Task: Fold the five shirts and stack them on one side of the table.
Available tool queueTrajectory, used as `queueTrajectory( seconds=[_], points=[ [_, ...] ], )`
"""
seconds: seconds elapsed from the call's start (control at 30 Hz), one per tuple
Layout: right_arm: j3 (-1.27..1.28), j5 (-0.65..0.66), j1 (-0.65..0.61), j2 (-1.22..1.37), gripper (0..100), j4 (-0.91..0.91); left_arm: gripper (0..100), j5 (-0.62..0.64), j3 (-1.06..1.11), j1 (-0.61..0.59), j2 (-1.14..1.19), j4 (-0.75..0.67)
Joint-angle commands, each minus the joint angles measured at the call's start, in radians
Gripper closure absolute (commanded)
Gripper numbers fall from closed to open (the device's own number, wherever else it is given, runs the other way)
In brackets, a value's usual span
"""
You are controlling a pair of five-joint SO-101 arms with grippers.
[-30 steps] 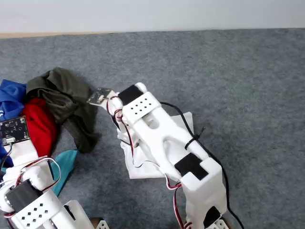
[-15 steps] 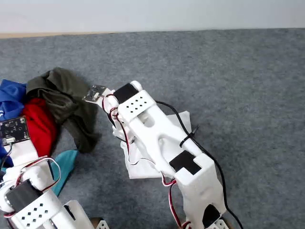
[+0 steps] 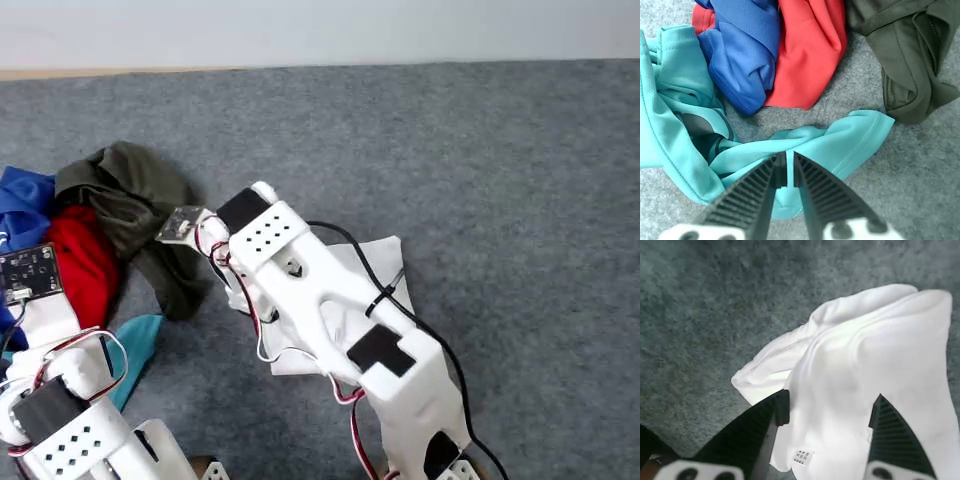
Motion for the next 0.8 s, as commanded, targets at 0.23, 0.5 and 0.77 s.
queueTrajectory(
  seconds=[0.23,0.5,0.77],
  points=[
    [-0.046,0.014,0.077,-0.137,74.0,0.036,97,0.003,-0.031,-0.002,-0.011,0.0],
    [-0.04,0.014,0.288,-0.137,93.1,0.042,97,0.003,-0.031,-0.002,-0.011,0.0],
    [0.086,0.064,0.389,-0.136,99.0,0.042,97,0.003,-0.031,-0.002,-0.011,0.0]
  ],
)
